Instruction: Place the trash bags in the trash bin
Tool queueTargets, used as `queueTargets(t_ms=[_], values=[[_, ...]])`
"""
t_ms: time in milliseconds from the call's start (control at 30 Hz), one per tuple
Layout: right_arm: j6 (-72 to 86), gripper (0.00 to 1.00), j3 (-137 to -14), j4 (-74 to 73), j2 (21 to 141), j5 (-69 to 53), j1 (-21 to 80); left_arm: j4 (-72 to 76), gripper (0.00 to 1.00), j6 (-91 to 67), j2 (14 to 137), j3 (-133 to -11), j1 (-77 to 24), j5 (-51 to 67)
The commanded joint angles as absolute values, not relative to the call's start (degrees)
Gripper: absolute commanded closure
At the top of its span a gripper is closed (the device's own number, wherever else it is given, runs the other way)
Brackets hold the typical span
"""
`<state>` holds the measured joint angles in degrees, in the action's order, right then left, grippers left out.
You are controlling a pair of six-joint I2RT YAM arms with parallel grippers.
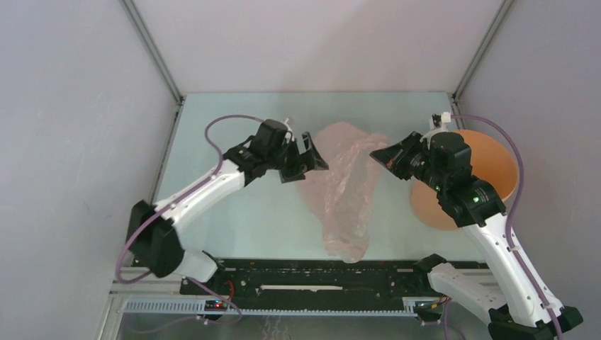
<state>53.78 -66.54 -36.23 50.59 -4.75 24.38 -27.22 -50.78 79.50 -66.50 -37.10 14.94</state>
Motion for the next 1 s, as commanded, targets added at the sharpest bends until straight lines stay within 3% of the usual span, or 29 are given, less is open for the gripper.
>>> queueTargets(t_ms=[0, 167, 367, 567, 800, 967], values=[[55.06, 1.0, -65.45, -38.1, 47.8, -3.69, 23.99, -18.53, 0.0, -52.26, 87.75, -77.05, -35.26, 20.68], [54.67, 1.0, -65.45, -38.43, 46.5, -2.84, 23.82, -23.42, 0.02, -48.33, 96.83, -91.25, -33.68, 20.31], [54.43, 1.0, -65.33, -37.97, 47.03, -2.88, 23.64, -43.9, 0.0, -33.93, 95.22, -104.52, -32.53, 10.18], [53.79, 1.0, -65.08, -35.29, 48.12, -5.12, 23.59, -49.65, 0.0, -31.1, 79.56, -89.29, -32.43, 7.03], [53.32, 1.0, -65.12, -34.7, 48.39, -7.16, 23.31, -41.29, 0.0, -40.61, 63.37, -71.8, -32.56, 16.66], [54.27, 1.0, -65.06, -33.96, 48.83, -8.86, 23.25, -42.31, 0.0, -46.56, 55.82, -67.64, -38.59, -0.11]])
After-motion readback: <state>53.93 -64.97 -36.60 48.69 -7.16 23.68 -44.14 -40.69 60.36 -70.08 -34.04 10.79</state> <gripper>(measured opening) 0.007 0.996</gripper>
